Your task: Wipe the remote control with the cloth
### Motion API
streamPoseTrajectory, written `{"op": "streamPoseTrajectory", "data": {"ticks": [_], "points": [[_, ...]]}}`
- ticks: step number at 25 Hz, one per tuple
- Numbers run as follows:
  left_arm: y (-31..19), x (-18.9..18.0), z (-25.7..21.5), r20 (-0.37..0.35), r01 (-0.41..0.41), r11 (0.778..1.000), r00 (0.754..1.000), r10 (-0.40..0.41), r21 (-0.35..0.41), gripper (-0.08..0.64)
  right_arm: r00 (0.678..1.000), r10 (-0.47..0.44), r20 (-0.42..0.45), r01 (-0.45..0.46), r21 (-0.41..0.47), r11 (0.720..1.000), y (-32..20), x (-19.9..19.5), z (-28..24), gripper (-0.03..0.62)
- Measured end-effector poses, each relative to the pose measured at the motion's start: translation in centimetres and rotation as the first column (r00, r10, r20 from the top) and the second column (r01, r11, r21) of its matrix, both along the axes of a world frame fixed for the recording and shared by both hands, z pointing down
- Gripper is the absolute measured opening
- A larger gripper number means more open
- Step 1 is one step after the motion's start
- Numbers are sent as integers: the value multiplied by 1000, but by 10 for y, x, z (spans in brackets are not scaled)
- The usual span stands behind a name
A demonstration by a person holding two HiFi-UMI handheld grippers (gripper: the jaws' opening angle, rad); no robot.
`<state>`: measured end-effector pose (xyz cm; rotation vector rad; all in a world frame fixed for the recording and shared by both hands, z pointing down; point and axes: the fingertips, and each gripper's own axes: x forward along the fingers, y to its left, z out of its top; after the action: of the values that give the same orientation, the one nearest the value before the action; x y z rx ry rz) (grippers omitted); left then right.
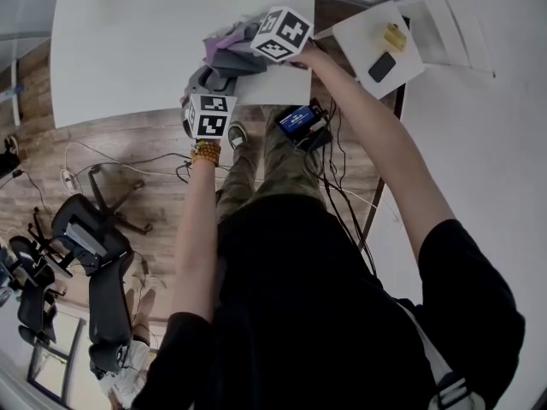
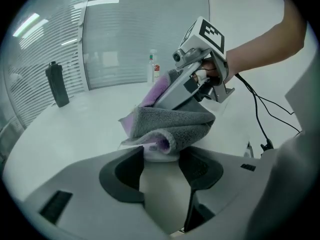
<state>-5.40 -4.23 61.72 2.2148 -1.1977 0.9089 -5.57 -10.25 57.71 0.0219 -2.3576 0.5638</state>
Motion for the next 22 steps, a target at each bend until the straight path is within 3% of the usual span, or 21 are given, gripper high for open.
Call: {"op": "streamPoseTrajectory", "data": {"ticks": [4,7,11,12,14,16,19,22], "points": [[-1,3,3,1,11,1000,1000,-11,-2,229,999,36,1,-36,13,999,-18,14,1,60],[2,5,1,-3,5,1000,1000,-5,-4,229,990,136,-36,-133,74,988,-47,33,6,60],[2,3,4,0,9,1000,1000,-9,-2,229,938,336,-90,-306,243,920,-105,73,-1,56],[2,4,4,0,8,1000,1000,-8,-3,229,928,367,-66,-341,254,905,-113,78,-9,55],[2,4,5,0,6,1000,1000,-6,-5,229,930,367,26,-364,218,906,-112,74,-34,55],[3,4,6,-1,5,1000,1000,-5,-9,229,947,302,106,-317,177,932,-94,56,-56,55],[-1,2,5,0,0,1000,1000,0,-15,229,964,142,224,-156,48,987,-47,16,-84,55],[-1,3,3,1,1,1000,1000,-1,-6,229,953,-9,304,41,-102,994,12,-19,-97,55]]}}
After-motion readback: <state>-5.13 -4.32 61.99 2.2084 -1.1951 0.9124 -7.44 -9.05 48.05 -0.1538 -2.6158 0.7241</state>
